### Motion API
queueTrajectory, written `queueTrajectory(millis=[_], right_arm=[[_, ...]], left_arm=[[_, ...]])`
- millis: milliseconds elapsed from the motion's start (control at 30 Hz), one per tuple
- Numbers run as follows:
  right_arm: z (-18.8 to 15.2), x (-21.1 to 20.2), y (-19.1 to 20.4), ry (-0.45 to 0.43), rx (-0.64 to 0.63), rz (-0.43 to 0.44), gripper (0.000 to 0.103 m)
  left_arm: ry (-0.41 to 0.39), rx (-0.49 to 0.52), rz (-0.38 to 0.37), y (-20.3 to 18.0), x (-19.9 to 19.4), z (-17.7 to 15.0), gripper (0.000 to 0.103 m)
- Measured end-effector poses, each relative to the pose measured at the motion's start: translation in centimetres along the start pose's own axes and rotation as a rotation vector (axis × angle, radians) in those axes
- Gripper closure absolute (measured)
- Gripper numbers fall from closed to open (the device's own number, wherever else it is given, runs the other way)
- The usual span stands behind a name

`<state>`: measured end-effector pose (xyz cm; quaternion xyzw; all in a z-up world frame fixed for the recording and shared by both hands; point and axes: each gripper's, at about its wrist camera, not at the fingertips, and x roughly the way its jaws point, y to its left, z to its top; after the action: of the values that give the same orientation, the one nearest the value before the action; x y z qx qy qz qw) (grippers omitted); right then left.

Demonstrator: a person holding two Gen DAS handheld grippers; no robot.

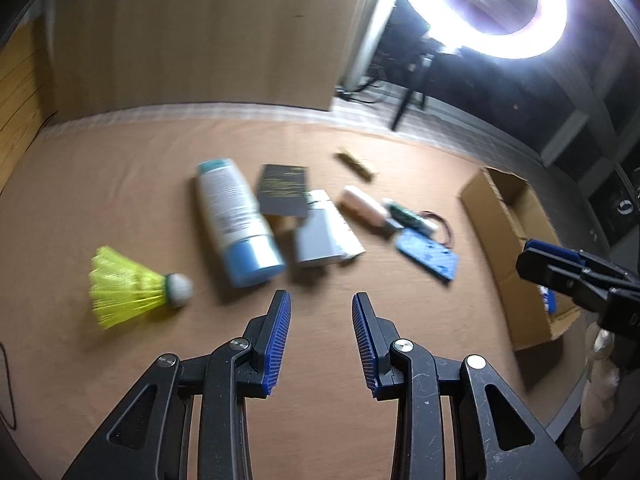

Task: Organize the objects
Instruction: 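Move the right tool back to the white-blue lotion bottle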

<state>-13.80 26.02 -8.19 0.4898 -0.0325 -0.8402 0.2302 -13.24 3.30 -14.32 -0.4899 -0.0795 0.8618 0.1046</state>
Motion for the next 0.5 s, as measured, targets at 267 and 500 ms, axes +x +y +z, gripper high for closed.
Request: queueTrajectory(millis=[267, 500], right_arm=[[3.6, 4.8, 4.8, 0.065, -0.045, 0.116, 0.048], [5.7, 9.4, 7.5, 0.124, -0.056, 0.168, 0.048]], left_arm=[[-0.024, -0.077, -0.009, 5.4, -0.6, 0.6, 0.051], [-0.03, -0.1, -0.014, 7.8, 0.1, 2.2, 0.045]])
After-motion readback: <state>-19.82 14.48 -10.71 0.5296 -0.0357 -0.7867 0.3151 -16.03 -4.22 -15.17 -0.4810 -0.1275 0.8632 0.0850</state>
